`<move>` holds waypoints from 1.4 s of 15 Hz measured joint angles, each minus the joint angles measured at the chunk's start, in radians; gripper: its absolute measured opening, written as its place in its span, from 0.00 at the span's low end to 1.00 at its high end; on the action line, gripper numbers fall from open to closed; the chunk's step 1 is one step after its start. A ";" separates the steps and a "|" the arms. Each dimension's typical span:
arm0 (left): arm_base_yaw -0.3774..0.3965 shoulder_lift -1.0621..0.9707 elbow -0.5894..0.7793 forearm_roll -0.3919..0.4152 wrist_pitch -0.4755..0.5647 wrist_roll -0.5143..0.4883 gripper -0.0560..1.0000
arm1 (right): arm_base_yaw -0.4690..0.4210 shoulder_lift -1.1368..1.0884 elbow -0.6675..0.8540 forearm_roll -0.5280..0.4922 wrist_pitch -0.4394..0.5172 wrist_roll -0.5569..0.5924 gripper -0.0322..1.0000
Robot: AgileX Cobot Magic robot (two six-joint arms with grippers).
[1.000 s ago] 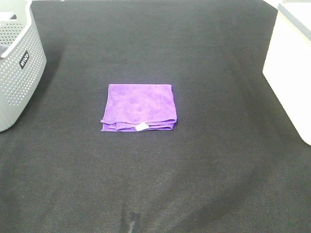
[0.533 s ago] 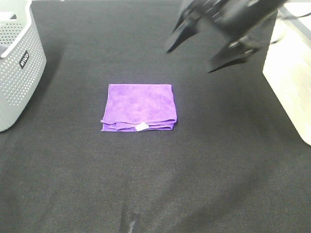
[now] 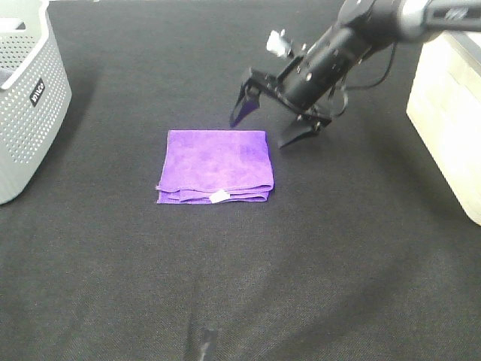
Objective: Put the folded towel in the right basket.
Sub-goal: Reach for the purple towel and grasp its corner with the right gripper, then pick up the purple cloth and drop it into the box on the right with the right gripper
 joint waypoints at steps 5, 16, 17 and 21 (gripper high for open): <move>0.000 0.000 0.000 0.000 0.000 0.000 0.99 | -0.001 0.067 -0.027 -0.051 0.004 0.046 0.96; 0.000 0.000 0.000 0.000 0.000 0.000 0.99 | 0.134 0.141 -0.054 -0.011 -0.046 0.047 0.23; 0.000 0.000 0.000 0.000 0.000 0.000 0.99 | 0.136 0.137 -0.054 -0.026 -0.049 0.047 0.15; 0.000 0.000 0.000 0.000 0.000 0.000 0.99 | 0.141 0.072 -0.031 -0.117 -0.033 0.047 0.15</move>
